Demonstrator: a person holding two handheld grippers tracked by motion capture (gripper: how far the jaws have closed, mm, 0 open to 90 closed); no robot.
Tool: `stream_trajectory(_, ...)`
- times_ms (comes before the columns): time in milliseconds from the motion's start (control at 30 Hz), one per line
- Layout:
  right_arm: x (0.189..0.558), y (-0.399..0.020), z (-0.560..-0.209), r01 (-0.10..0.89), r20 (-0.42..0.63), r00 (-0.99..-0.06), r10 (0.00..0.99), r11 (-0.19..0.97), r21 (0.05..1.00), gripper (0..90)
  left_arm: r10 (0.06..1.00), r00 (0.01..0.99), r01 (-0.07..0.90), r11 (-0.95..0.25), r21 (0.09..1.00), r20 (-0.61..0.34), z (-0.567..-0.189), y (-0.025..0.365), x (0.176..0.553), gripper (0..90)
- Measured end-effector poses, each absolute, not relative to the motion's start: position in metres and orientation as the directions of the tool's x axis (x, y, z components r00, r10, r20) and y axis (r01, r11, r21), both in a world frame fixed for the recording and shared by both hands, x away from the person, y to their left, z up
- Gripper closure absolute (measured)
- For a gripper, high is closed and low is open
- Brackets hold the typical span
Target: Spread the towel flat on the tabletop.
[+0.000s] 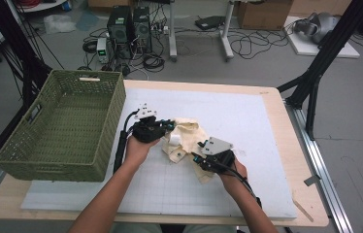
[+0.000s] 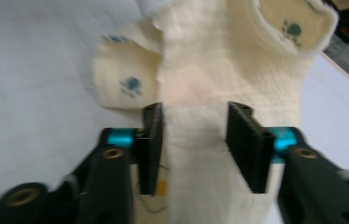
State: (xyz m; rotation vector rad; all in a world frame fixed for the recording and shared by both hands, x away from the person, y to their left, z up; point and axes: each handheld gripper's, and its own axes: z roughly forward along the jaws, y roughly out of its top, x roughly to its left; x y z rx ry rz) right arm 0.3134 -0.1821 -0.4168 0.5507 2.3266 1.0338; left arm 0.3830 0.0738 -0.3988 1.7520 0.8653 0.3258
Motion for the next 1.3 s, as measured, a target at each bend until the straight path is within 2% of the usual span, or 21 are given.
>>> stream_trajectory(67, 0.318, -0.184, -0.419, 0.157, -0.296, -0.78, 0.551, 0.631, 0.76, 79.4, 0.69, 0.698, 0.39, -0.137, 0.911, -0.195, -0.399, 0.074, 0.383, 83.3)
stream_trajectory(100, 0.318, -0.184, -0.419, 0.157, -0.296, -0.78, 0.551, 0.631, 0.76, 79.4, 0.69, 0.698, 0.39, -0.137, 0.911, -0.195, -0.399, 0.074, 0.383, 83.3)
stream_trajectory(133, 0.321, -0.189, -0.418, 0.175, -0.266, -0.785, 0.559, 0.612, 0.771, 86.8, 0.687, 0.702, 0.392, -0.151, 0.908, -0.188, -0.4, 0.075, 0.383, 83.4)
stream_trajectory(233, 0.323, -0.195, -0.416, 0.199, -0.237, -0.782, 0.576, 0.592, 0.781, 87.6, 0.689, 0.7, 0.396, -0.152, 0.906, -0.19, -0.4, 0.075, 0.384, 83.4)
stream_trajectory(333, 0.328, -0.213, -0.412, 0.257, -0.186, -0.742, 0.644, 0.529, 0.808, 87.9, 0.704, 0.688, 0.395, -0.159, 0.905, -0.177, -0.402, 0.073, 0.385, 82.4)
stream_trajectory(467, 0.334, -0.236, -0.41, 0.339, -0.15, -0.671, 0.726, 0.481, 0.809, 87.8, 0.737, 0.649, 0.436, -0.155, 0.886, -0.19, -0.406, 0.075, 0.388, 66.1)
stream_trajectory(767, 0.344, -0.279, -0.42, 0.5, -0.104, -0.518, 0.849, 0.399, 0.768, 87.4, 0.747, 0.641, 0.431, -0.163, 0.888, -0.175, -0.404, 0.081, 0.384, 57.5)
stream_trajectory(833, 0.344, -0.285, -0.422, 0.525, -0.094, -0.487, 0.868, 0.377, 0.763, 85.7, 0.744, 0.647, 0.434, -0.178, 0.883, -0.168, -0.407, 0.082, 0.38, 55.2)
stream_trajectory(900, 0.344, -0.288, -0.423, 0.529, -0.075, -0.483, 0.872, 0.359, 0.769, 76.5, 0.743, 0.65, 0.434, -0.191, 0.881, -0.159, -0.41, 0.084, 0.376, 53.9)
stream_trajectory(1000, 0.338, -0.286, -0.418, 0.477, -0.082, -0.513, 0.854, 0.363, 0.801, 65.9, 0.735, 0.655, 0.46, -0.206, 0.863, -0.174, -0.412, 0.086, 0.375, 48.8)
stream_trajectory(1133, 0.331, -0.276, -0.409, 0.393, -0.068, -0.602, 0.796, 0.369, 0.842, 60.4, 0.719, 0.678, 0.437, -0.226, 0.871, -0.153, -0.409, 0.081, 0.37, 45.1)
stream_trajectory(1233, 0.326, -0.264, -0.409, 0.354, -0.064, -0.671, 0.739, 0.395, 0.848, 55.2, 0.708, 0.688, 0.465, -0.265, 0.845, -0.156, -0.413, 0.076, 0.37, 38.1)
stream_trajectory(1300, 0.324, -0.254, -0.41, 0.332, -0.053, -0.722, 0.69, 0.413, 0.848, 49.8, 0.706, 0.692, 0.472, -0.286, 0.834, -0.151, -0.418, 0.072, 0.369, 36.7)
